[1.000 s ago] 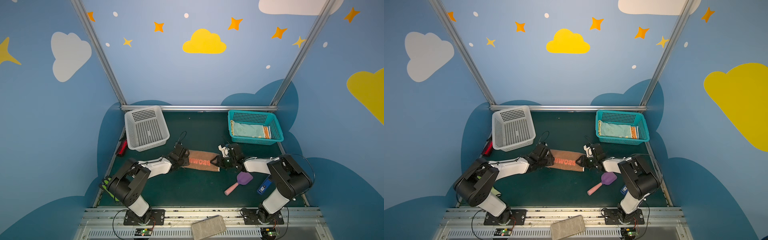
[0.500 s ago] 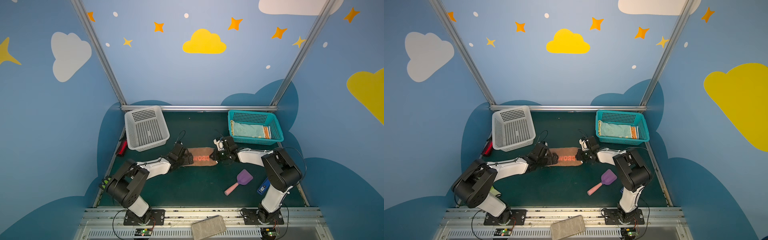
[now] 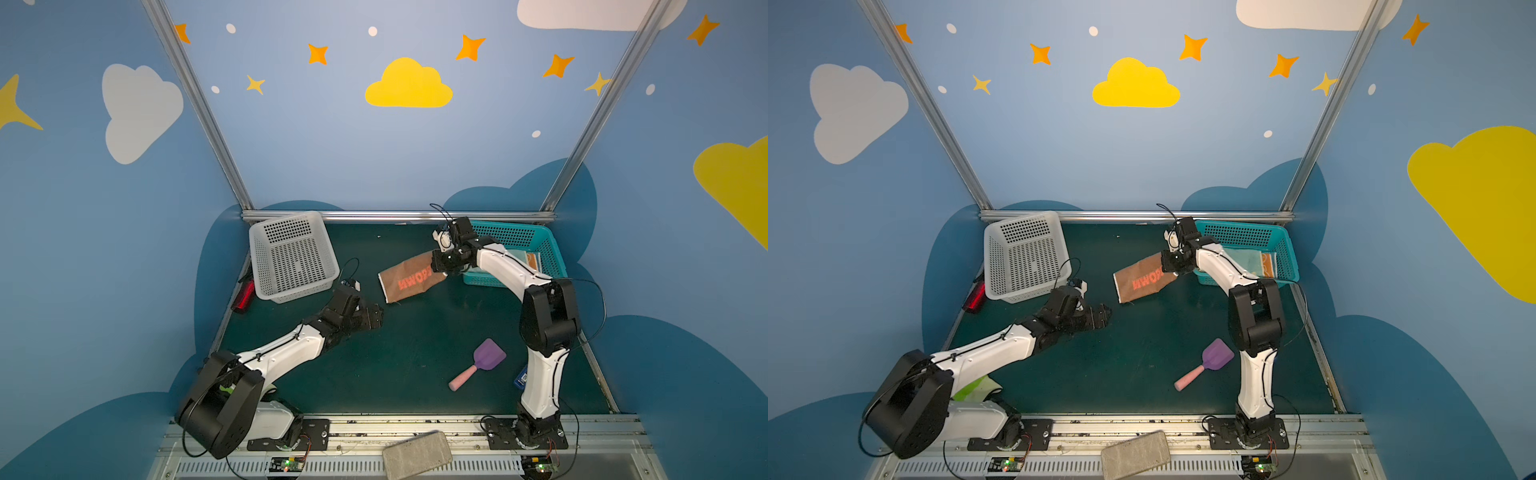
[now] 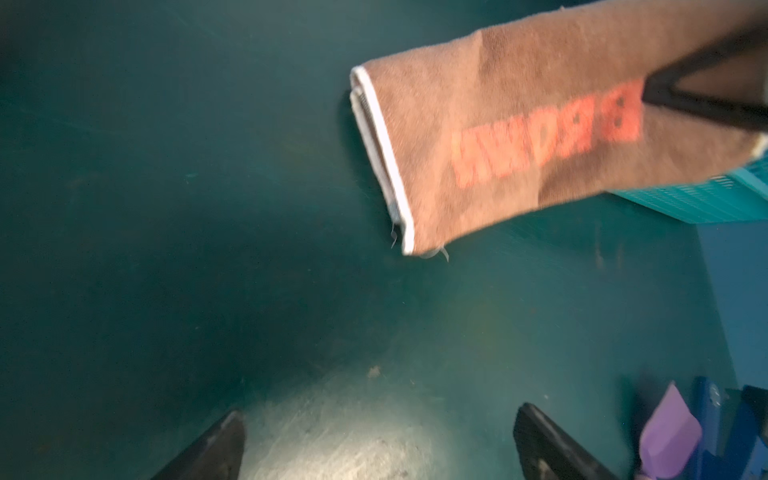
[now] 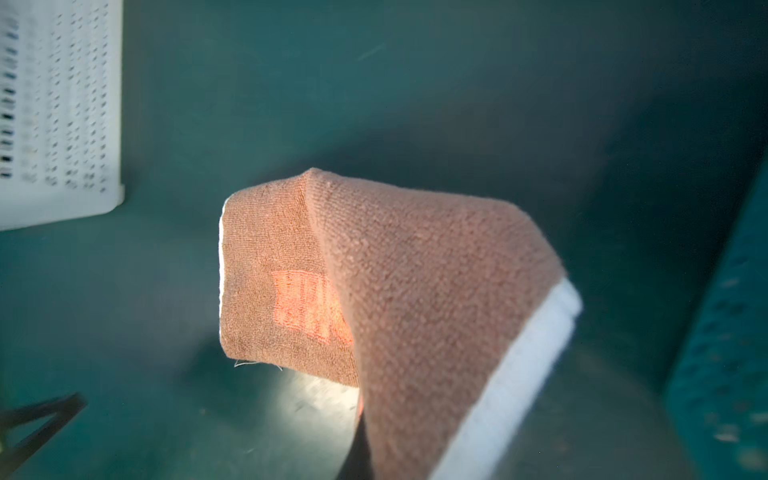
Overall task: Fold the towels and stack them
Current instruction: 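Carry the folded towel with the right gripper into the teal basket while the left withdraws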
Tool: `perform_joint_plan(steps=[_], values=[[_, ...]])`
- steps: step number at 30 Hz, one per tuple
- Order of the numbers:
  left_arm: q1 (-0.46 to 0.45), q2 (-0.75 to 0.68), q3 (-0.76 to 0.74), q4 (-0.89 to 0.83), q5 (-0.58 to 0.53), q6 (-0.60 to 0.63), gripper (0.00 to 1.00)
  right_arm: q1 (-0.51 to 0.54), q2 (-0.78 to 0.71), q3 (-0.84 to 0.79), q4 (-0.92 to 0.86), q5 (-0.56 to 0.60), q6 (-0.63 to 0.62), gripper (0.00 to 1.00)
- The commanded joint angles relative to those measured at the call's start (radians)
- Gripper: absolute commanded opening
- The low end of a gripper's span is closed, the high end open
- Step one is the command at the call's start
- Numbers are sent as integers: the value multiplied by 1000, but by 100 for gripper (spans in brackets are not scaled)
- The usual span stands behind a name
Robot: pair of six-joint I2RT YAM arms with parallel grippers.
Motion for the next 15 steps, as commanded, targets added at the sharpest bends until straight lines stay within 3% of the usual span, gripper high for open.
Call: perform_joint_plan(steps=[1,9,15], values=[[3,-51,-16,-33,-14,43,100,-51,42,115,-153,41,-66,0],[6,-110,-37,-84,-73,58,100,-168,106,334,-274,27,-133,0],[8,-121,-37,-99,-86,66,100,-250,68,334,-289,93,-198,0]])
